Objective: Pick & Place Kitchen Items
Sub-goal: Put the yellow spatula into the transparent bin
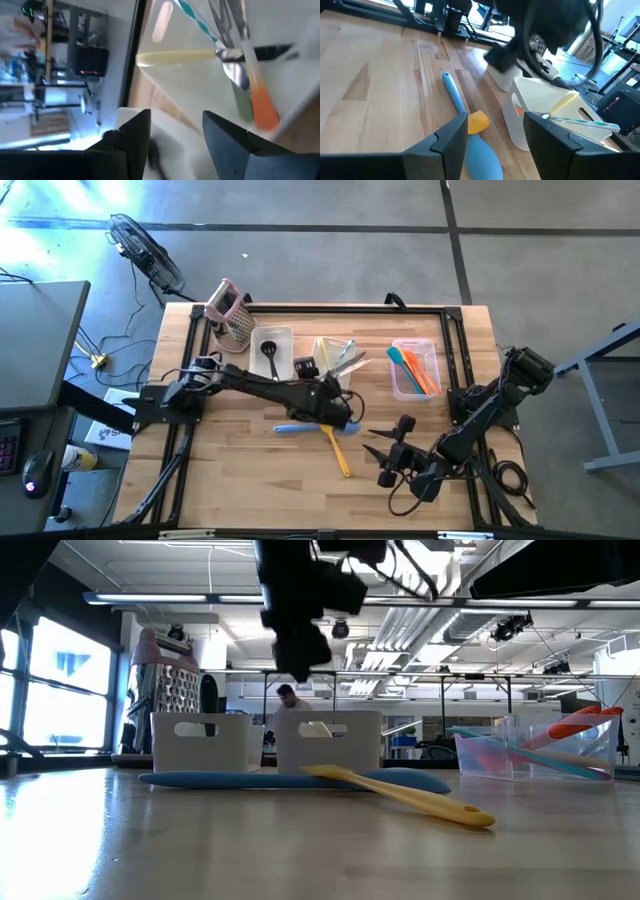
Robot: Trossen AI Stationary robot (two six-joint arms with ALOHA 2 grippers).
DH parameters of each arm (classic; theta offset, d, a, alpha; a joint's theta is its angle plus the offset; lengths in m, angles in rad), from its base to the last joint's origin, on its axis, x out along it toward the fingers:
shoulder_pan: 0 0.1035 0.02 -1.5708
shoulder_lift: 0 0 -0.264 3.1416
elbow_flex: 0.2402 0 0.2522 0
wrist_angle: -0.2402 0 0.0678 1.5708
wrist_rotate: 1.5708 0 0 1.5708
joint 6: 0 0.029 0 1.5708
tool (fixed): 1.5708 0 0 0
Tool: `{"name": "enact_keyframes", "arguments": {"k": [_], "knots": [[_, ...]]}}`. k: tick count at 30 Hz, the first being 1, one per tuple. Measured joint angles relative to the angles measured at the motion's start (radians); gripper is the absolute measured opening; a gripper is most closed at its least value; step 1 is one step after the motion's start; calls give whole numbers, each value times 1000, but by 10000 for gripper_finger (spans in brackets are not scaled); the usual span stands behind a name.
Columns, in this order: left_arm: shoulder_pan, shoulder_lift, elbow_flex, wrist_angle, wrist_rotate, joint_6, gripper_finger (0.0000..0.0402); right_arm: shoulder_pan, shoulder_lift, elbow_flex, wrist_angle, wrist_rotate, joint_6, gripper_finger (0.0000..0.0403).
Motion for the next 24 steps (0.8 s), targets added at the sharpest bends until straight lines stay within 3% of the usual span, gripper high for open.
{"name": "enact_keyframes", "arguments": {"k": [5, 13, 18, 24], "knots": [[-77, -4, 113, -196, 63, 23, 173, -11, 0, 0, -5, -2, 0, 187], [-191, -5, 161, -223, 408, 266, 173, -47, 0, 0, -6, -96, 11, 187], [-226, -5, 141, -77, 536, 343, 173, -58, 0, 0, 4, -139, 12, 187], [-229, -1, 105, 213, 646, 445, 173, -57, 0, 0, 34, -171, 12, 187]]}}
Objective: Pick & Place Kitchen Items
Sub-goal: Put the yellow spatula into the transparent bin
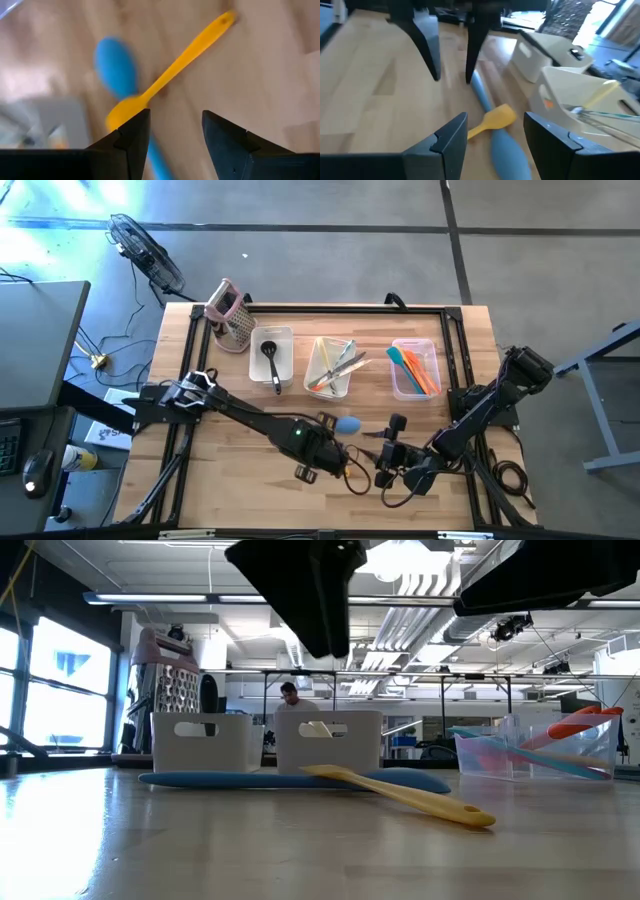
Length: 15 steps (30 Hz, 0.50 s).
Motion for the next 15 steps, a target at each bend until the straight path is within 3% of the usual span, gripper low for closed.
{"name": "enact_keyframes", "arguments": {"k": [7, 15], "knots": [[0, 5, -135, 173, 53, 189, 173, 25, 0, 0, 66, -72, -7, 187], [1, 5, -257, 407, -66, 363, 173, 66, 0, 0, 104, -11, -65, 187]]}}
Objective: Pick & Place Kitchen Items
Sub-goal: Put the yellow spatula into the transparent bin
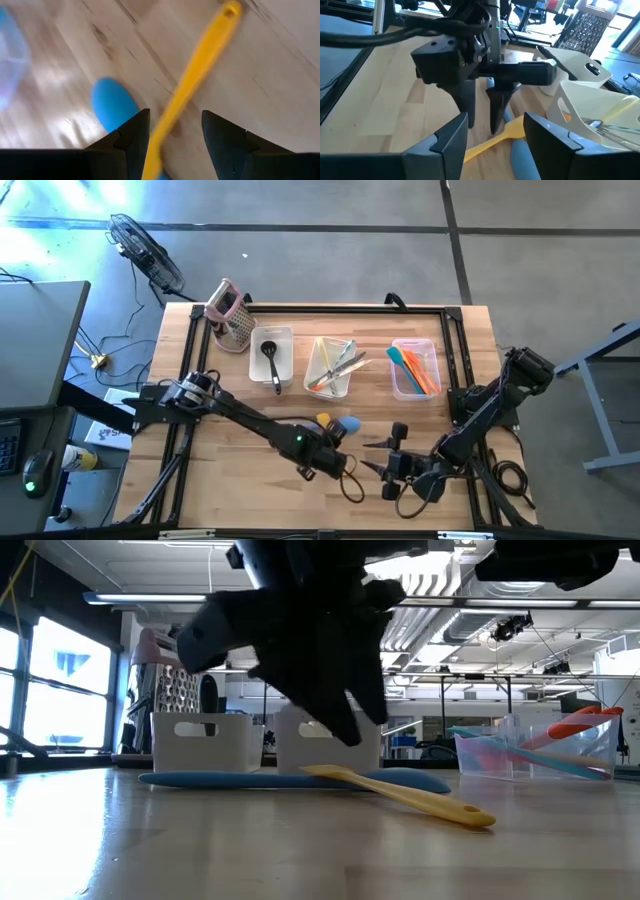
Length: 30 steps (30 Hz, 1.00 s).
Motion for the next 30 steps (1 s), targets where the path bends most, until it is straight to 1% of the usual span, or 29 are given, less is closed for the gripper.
{"name": "enact_keyframes", "arguments": {"k": [3, 5, 10, 14, 18, 22, 30], "knots": [[7, 0, -11, 40, -6, 35, 173, 0, 0, 0, 0, -1, 0, 187], [20, 0, -12, 44, 8, 14, 173, -1, 0, 0, 0, -1, 0, 187], [94, 0, -12, 39, 137, -69, 173, -2, 0, 0, 0, -4, 0, 187], [136, 0, -12, 39, 234, -61, 173, -2, 0, 0, 0, -5, 0, 187], [146, -1, -11, 32, 329, -36, 173, -2, 0, 0, -11, -6, 0, 187], [143, 0, -11, 15, 324, 7, 173, -2, 0, 0, -16, -6, -3, 187], [144, -1, -11, 13, 307, -9, 173, -12, 0, 0, -16, -11, -18, 187]]}}
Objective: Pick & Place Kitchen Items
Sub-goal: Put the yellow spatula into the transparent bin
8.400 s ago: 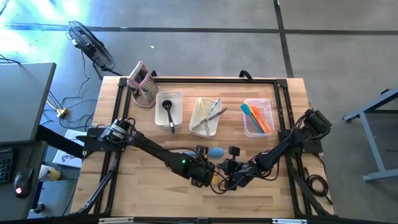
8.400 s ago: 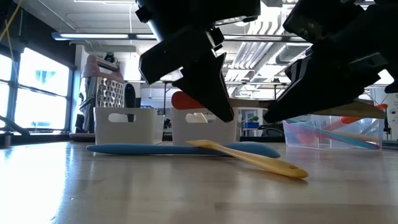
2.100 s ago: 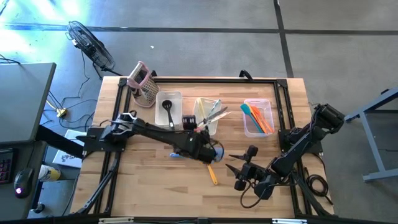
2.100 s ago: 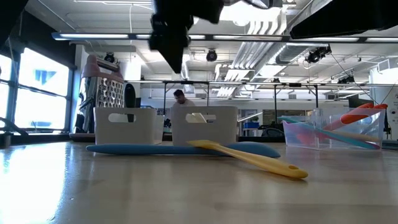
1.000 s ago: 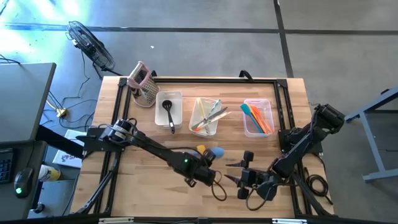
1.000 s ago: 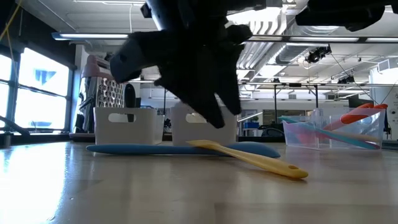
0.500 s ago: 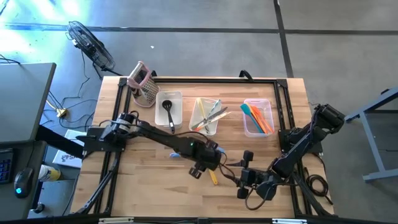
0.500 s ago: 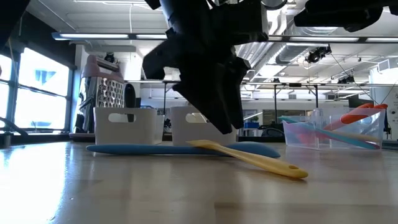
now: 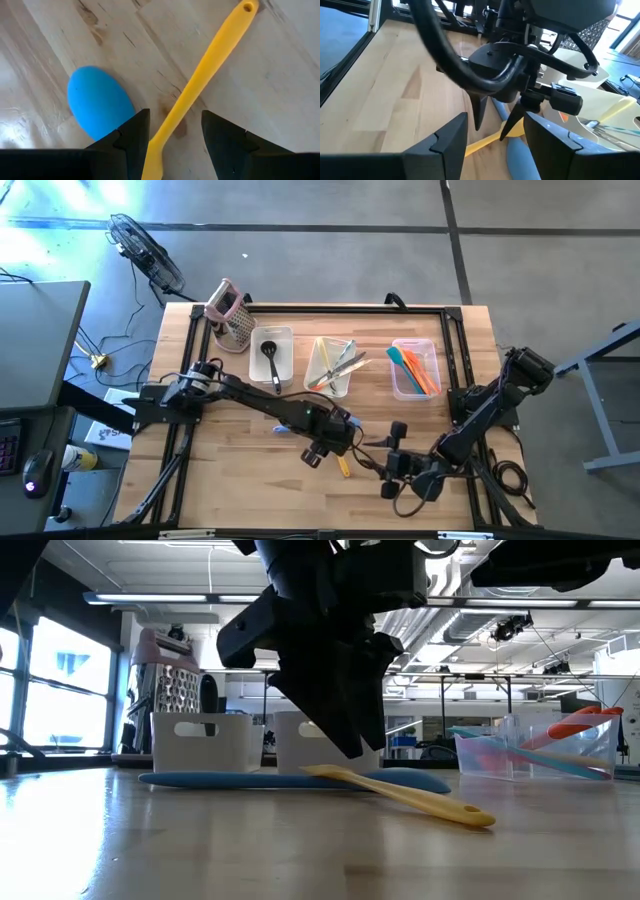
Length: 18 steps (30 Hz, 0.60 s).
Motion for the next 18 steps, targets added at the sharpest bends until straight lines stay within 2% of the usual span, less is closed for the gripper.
{"name": "enact_keyframes", "arguments": {"k": [7, 15, 18], "knots": [[1, 21, 0, -32, 17, 11, 173, -5, 0, 0, 0, -9, 1, 187], [14, 77, 5, 5, 0, 21, 173, -14, 0, -1, 3, -25, 0, 187], [28, 101, 6, 9, 25, 18, 172, -17, 0, -1, 5, -34, 1, 187]]}}
